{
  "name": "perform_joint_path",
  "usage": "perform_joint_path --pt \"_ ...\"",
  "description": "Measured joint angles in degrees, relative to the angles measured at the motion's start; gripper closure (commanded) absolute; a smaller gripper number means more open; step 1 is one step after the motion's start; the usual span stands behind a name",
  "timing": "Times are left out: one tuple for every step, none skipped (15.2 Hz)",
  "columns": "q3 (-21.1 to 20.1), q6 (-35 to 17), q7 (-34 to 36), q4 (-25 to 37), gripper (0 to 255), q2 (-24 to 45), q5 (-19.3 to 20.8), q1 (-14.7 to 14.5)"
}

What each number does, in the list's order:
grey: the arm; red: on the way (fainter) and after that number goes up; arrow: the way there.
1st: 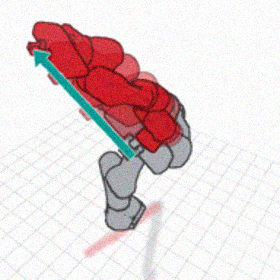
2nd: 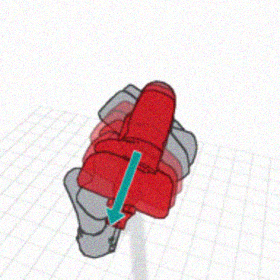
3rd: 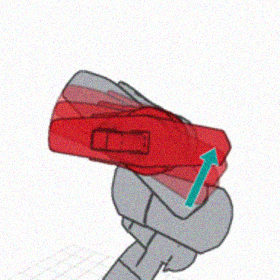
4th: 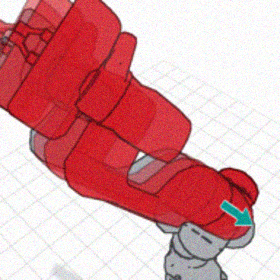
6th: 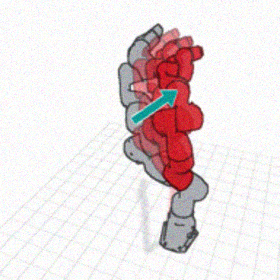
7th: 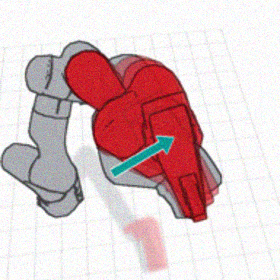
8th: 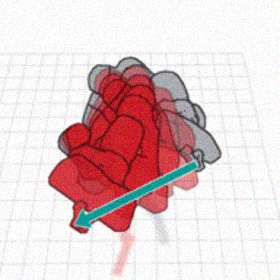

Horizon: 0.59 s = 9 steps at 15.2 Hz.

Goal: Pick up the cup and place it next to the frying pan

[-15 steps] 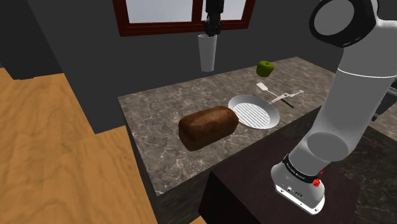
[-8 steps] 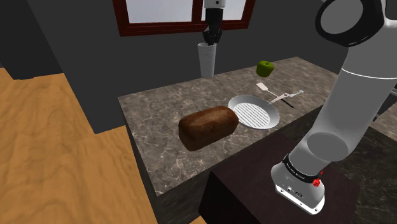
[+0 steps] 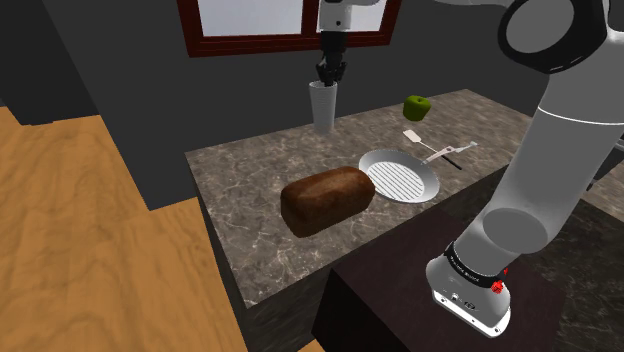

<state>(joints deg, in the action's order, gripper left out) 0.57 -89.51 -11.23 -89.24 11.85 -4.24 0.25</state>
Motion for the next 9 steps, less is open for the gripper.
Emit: perform_joint_path --pt "0.0 -0.7 -0.1 -0.6 255 0.0 0.0 0.0" --pt "0.0 -1.5 -0.2 -1.4 255 0.1 0.0 0.0" --pt "0.0 -2.1 -0.2 -2.0 255 0.1 0.0 0.0" --pt "0.0 -3.0 -0.2 -2.8 255 0.1 0.0 0.0" --pt "0.0 -3.7 -0.2 -3.5 255 0.2 0.0 0.0" --pt "0.0 -4.7 -0.3 -4.6 255 0.1 0.0 0.0" --pt "0.0 -5.5 -0.4 -5.5 255 0.0 0.0 0.0" --pt "0.0 -6.2 -0.5 -6.1 255 0.1 0.0 0.0" --pt "0.0 -6.8 -0.5 -6.7 255 0.1 0.0 0.0"
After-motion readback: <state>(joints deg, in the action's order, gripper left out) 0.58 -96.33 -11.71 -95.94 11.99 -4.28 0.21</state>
